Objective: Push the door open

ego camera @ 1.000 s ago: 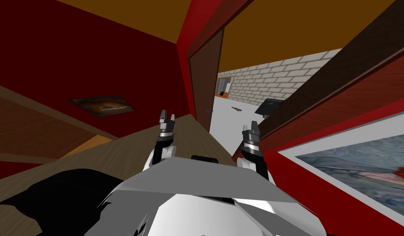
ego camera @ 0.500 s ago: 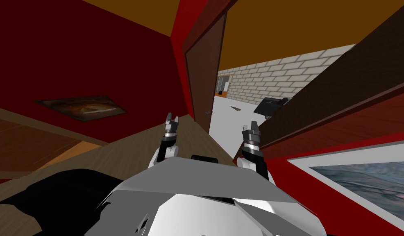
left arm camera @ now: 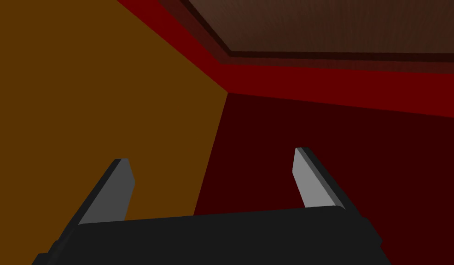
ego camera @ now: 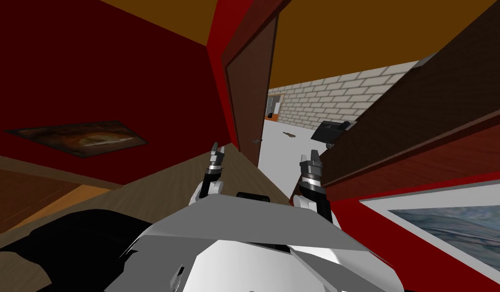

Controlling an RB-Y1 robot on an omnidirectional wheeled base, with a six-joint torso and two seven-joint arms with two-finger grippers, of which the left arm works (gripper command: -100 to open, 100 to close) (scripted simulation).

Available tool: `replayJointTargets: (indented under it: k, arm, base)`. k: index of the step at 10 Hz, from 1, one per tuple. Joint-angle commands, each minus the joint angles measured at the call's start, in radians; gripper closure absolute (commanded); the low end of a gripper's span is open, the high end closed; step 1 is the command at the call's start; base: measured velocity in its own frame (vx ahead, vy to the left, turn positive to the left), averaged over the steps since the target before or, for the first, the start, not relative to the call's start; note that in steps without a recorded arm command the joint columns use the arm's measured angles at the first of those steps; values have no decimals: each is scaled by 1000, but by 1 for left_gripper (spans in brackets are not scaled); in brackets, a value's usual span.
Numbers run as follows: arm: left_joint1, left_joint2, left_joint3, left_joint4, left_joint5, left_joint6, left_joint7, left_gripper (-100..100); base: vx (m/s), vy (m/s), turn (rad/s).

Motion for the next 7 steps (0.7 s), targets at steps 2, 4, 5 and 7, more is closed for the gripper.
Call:
replayJointTargets:
  k: [2,4,5,7]
  arm:
    - [-10,1,-24,48,-5,-9,-2,-100]
    - [-26,7,-45,111,-8,-23,-1,-100]
    - [-32,9,-52,133,-9,-27,0,-100]
    - [-43,12,-67,177,-10,-37,1,-100]
  base:
    - [94,44,-71]
    - [119,59,-121]
    - [119,50,-72]
    - [105,42,-71]
